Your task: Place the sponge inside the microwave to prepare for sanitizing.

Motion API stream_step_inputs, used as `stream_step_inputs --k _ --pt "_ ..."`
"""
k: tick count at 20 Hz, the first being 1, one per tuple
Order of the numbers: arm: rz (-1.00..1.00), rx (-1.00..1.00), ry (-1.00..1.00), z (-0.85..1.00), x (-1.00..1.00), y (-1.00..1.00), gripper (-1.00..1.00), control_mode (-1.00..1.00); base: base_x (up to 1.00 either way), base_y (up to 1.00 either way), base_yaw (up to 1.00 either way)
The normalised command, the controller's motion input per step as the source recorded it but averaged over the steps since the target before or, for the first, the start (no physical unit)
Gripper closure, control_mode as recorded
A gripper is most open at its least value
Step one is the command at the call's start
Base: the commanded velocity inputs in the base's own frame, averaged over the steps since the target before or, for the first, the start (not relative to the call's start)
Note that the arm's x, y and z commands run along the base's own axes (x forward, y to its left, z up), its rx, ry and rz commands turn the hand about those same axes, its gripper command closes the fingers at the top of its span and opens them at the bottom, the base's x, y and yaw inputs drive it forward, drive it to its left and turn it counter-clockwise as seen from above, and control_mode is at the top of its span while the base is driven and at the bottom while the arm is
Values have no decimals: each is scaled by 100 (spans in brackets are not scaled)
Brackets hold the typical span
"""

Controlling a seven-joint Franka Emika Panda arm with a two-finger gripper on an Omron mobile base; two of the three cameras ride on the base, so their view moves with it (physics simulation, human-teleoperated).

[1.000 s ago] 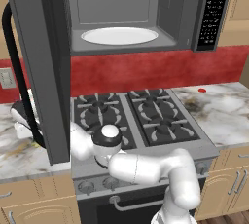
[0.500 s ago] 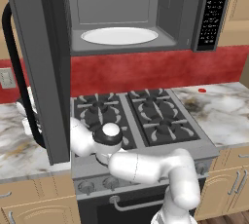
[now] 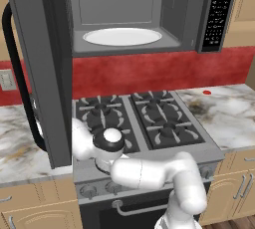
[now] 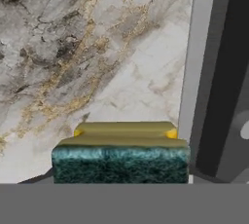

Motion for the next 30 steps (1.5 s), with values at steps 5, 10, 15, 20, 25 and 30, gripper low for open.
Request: stream_step_inputs --k 5,10,15,20,25,30 --pt "-4 8 -12 0 -43 -47 100 -100 0 0 0" --pt "-1 21 -19 14 -56 -47 100 -100 0 0 0" --pt "-1 23 -16 17 -44 -57 100 -100 0 0 0" --pt "0 21 -20 32 -53 -47 100 -100 0 0 0" --pt "0 19 -17 65 -56 -46 100 -100 0 0 0" --pt "0 18 -12 60 -53 -48 100 -100 0 0 0"
